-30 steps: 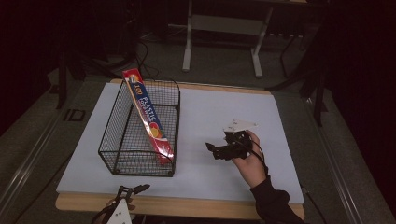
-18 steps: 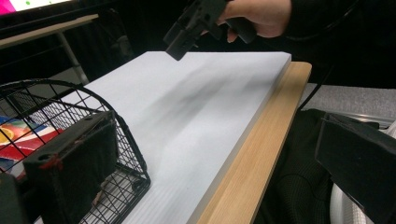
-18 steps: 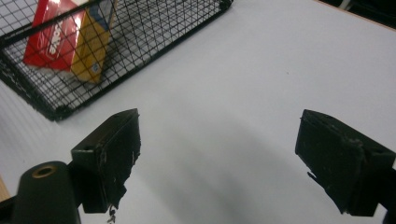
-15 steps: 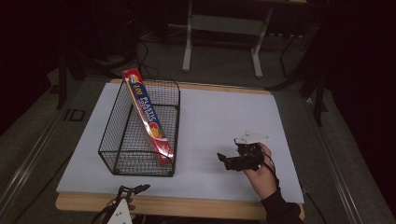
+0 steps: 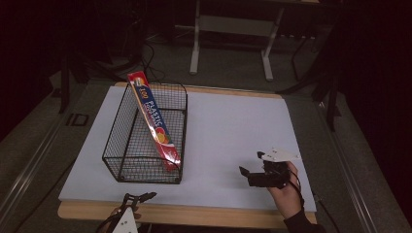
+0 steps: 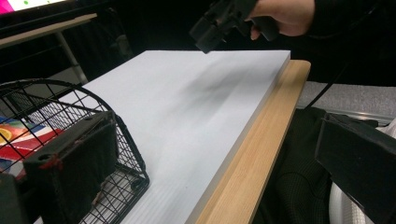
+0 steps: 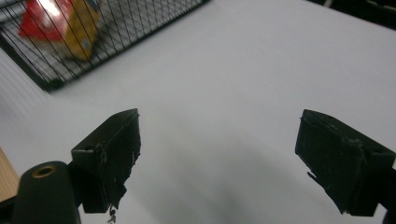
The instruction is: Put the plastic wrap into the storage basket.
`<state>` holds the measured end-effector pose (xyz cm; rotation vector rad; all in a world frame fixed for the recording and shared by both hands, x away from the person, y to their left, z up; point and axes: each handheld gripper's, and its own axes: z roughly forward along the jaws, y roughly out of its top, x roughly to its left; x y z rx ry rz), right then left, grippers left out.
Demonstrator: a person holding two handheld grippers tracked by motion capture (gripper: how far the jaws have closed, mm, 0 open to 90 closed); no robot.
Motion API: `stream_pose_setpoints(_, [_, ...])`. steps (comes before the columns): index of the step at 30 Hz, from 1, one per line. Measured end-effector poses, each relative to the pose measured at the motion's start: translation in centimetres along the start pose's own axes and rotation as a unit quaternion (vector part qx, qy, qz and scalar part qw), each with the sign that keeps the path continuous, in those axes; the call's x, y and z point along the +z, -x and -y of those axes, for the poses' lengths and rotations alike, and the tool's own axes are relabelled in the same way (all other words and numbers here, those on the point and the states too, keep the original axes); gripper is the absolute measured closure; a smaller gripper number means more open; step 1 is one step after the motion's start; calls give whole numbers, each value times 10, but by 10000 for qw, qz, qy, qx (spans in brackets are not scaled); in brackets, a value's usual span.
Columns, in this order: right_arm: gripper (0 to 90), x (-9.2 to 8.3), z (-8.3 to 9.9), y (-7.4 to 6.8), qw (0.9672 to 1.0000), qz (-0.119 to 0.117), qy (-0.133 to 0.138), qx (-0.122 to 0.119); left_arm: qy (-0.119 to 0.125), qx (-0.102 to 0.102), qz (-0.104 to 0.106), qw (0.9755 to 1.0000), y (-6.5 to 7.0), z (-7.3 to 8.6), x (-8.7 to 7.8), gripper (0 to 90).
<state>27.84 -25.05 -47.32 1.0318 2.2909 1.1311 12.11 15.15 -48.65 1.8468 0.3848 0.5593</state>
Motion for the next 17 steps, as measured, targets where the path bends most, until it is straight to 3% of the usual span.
stream_pose_setpoints(6, [140, -1, 10, 6, 9998, 160, -82, -50, -4, 25, 23, 10000, 1, -1, 1, 0])
stream_pose_setpoints(17, [140, 9, 15, 9, 9996, 156, -173, -140, 4, 21, 78, 10000, 2, -1, 1, 1])
